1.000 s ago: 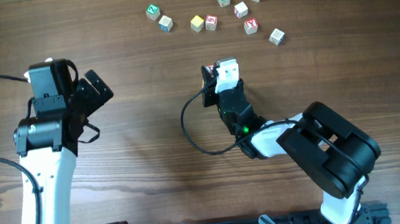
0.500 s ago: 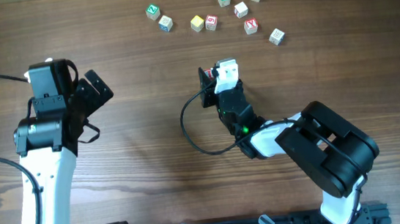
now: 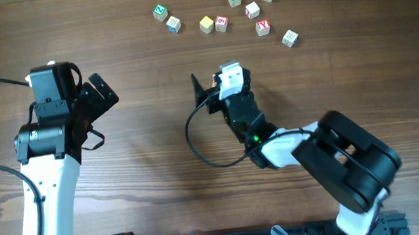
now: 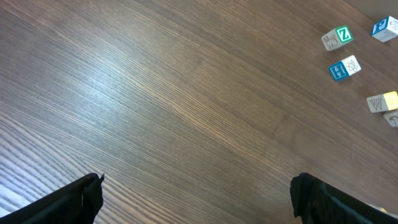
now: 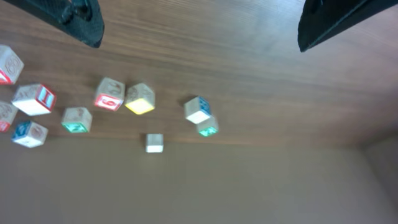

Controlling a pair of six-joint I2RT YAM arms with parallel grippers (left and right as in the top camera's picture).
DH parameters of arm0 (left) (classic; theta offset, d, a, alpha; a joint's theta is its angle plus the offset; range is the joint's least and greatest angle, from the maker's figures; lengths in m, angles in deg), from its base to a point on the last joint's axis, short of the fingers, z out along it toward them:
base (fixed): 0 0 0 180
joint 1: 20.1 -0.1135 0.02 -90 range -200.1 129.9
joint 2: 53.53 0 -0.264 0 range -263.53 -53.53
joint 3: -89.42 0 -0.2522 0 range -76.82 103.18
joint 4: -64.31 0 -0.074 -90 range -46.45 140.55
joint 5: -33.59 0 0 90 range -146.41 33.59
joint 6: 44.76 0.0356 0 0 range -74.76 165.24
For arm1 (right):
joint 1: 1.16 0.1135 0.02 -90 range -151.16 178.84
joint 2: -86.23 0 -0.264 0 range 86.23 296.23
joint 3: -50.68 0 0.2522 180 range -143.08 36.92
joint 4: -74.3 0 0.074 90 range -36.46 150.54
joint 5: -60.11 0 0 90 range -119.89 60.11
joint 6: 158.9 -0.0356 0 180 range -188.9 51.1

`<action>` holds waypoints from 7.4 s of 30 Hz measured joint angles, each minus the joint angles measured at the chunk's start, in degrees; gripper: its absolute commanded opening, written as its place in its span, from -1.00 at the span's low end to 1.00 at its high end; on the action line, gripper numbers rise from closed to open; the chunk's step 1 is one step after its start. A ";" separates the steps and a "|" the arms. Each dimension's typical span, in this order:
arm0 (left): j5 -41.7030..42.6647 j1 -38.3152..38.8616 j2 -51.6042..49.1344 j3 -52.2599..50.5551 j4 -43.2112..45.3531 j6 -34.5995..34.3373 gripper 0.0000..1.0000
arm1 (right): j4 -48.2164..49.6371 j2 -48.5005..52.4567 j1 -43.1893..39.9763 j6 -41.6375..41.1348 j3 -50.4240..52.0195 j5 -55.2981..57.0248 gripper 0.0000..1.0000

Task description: Form a tower

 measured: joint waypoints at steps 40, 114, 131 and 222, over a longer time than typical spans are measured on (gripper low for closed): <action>0.02 0.00 -0.02 -0.07 2.97 0.00 1.00 | -88.61 -41.64 -0.13 -40.13 -0.74 6.67 1.00; 22.75 21.79 -22.03 35.10 -5.95 21.35 1.00 | -108.13 -65.13 -24.61 -35.74 -3.43 -10.56 0.99; 22.75 21.79 -24.20 35.19 -6.67 23.21 1.00 | -97.66 -41.88 -24.61 -35.76 -3.43 -17.03 0.99; 15.47 33.35 -54.95 35.19 -7.52 10.23 -0.25 | -103.01 -34.53 -50.82 -14.93 -3.43 -38.40 1.00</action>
